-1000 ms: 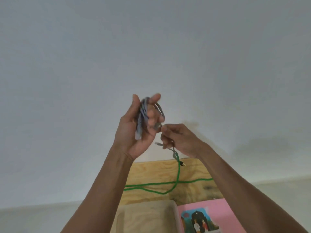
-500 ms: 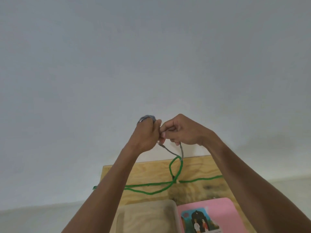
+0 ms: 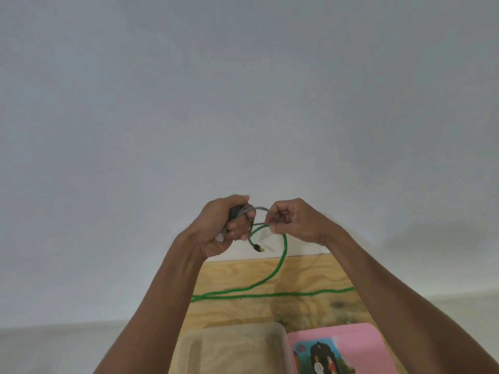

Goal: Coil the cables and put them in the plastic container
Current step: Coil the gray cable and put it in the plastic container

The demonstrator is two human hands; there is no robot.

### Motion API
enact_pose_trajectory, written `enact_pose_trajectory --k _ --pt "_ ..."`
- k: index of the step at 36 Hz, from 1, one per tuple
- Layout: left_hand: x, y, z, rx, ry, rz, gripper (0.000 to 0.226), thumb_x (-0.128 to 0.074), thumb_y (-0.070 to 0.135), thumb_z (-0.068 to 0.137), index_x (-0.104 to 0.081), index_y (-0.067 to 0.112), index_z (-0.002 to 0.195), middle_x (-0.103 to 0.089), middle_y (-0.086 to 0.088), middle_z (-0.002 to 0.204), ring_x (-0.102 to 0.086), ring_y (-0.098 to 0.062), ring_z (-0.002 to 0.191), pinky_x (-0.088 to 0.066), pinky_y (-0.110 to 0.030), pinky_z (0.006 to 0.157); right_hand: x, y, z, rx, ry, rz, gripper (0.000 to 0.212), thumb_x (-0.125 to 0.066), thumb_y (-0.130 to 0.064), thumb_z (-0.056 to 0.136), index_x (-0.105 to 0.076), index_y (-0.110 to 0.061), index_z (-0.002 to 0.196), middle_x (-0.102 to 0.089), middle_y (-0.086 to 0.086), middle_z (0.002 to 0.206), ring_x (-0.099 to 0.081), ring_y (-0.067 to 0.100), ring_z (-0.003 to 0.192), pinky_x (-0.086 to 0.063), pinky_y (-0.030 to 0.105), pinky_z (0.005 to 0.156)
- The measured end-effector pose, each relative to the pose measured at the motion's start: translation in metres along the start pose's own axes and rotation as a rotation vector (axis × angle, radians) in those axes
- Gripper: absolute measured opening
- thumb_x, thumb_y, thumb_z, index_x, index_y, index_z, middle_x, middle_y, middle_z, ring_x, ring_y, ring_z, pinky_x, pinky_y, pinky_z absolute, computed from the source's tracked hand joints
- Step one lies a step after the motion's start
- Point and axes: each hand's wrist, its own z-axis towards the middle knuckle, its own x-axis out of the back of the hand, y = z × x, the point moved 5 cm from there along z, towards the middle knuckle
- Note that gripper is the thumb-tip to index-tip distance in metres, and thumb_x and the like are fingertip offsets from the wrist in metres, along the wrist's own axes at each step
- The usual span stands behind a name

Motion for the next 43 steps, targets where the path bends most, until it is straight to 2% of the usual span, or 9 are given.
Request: enact_pose_trajectory --k 5,13,18,24,27,31,34,39,43 --pt "-0.001 0.006 0.0 -0.052 0.063 -0.17 0.039 -0.046 0.022 0.101 -0.058 0.004 0.069 -0.031 0.001 0.04 -0.028 -0.014 0.035 -0.04 -0.03 0.05 -0.01 0.03 -0.002 -0.033 0.073 0.015 0.009 -0.072 -0.008 0.086 -0.073 -0.016 0.089 -0.064 0.012 0.082 -0.066 0.019 0.084 -0.055 0.032 0.087" --pt "-0.009 0.025 0.001 -0.181 0.078 -0.365 0.034 -0.046 0.018 0.1 -0.055 0.005 0.07 -0.032 0.003 0.038 -0.028 -0.013 0.031 -0.04 -0.027 0.048 -0.022 0.067 -0.011 -0.128 0.101 -0.263 0.005 -0.072 -0.015 0.084 -0.071 -0.02 0.083 -0.071 -0.005 0.084 -0.063 0.01 0.078 -0.048 0.02 0.074" --pt "-0.005 0.049 -0.006 -0.24 0.107 -0.231 0.031 -0.053 0.023 0.1 -0.057 0.007 0.074 -0.032 0.002 0.043 -0.027 -0.014 0.038 -0.042 -0.028 0.054 -0.024 0.077 -0.019 -0.152 0.184 -0.054 0.014 -0.062 -0.022 0.095 -0.071 -0.011 0.092 -0.076 -0.002 0.092 -0.07 0.003 0.089 -0.048 0.011 0.076" --pt "-0.014 0.033 -0.002 -0.204 0.069 -0.208 0.028 -0.062 0.028 0.097 -0.061 0.006 0.078 -0.031 0.001 0.047 -0.03 -0.014 0.041 -0.042 -0.03 0.059 -0.017 0.055 -0.007 -0.178 0.29 0.242 0.021 -0.053 -0.011 0.1 -0.058 0.001 0.116 -0.07 0.015 0.078 -0.073 0.028 0.076 -0.06 0.04 0.082" --pt "-0.022 0.029 -0.003 -0.203 0.05 -0.108 0.027 -0.063 0.027 0.095 -0.059 0.006 0.078 -0.031 0.001 0.046 -0.03 -0.015 0.042 -0.045 -0.029 0.059 -0.012 0.051 0.001 -0.257 0.327 0.022 0.04 -0.058 -0.022 0.097 -0.048 -0.008 0.134 -0.07 0.003 0.094 -0.071 0.023 0.087 -0.055 0.043 0.087" --pt "-0.017 0.024 -0.003 -0.219 0.136 0.07 0.032 -0.065 0.023 0.096 -0.057 0.01 0.068 -0.031 -0.002 0.049 -0.027 -0.019 0.048 -0.048 -0.03 0.062 -0.004 0.028 0.005 -0.212 0.378 -0.235 0.086 -0.062 -0.035 0.094 -0.004 -0.02 0.156 -0.033 0.001 0.155 -0.039 0.021 0.14 -0.034 0.035 0.112" --pt "-0.001 0.017 -0.002 -0.206 0.236 0.196 0.034 -0.063 0.023 0.097 -0.058 0.008 0.068 -0.036 -0.002 0.049 -0.031 -0.017 0.047 -0.047 -0.032 0.065 -0.002 -0.002 0.001 -0.038 0.439 -0.411 0.098 -0.061 -0.03 0.095 0.017 -0.025 0.153 0.003 -0.001 0.165 0.001 0.019 0.151 -0.007 0.036 0.12" --pt "0.006 0.004 -0.003 -0.153 0.197 0.192 0.029 -0.061 0.026 0.099 -0.059 0.004 0.079 -0.038 -0.003 0.05 -0.032 -0.018 0.049 -0.046 -0.032 0.066 -0.013 -0.06 0.0 0.313 0.34 -0.375 0.046 -0.055 -0.02 0.099 -0.046 -0.03 0.142 -0.06 -0.007 0.134 -0.053 0.005 0.126 -0.04 0.024 0.107" --pt "0.006 0.0 -0.007 -0.139 0.108 0.151 0.032 -0.062 0.031 0.098 -0.06 0.005 0.079 -0.044 -0.007 0.051 -0.038 -0.019 0.051 -0.047 -0.032 0.066 -0.011 -0.074 0.001 0.404 0.323 -0.33 0.021 -0.056 -0.011 0.099 -0.072 -0.012 0.112 -0.073 -0.002 0.099 -0.067 0.002 0.09 -0.048 0.012 0.083"
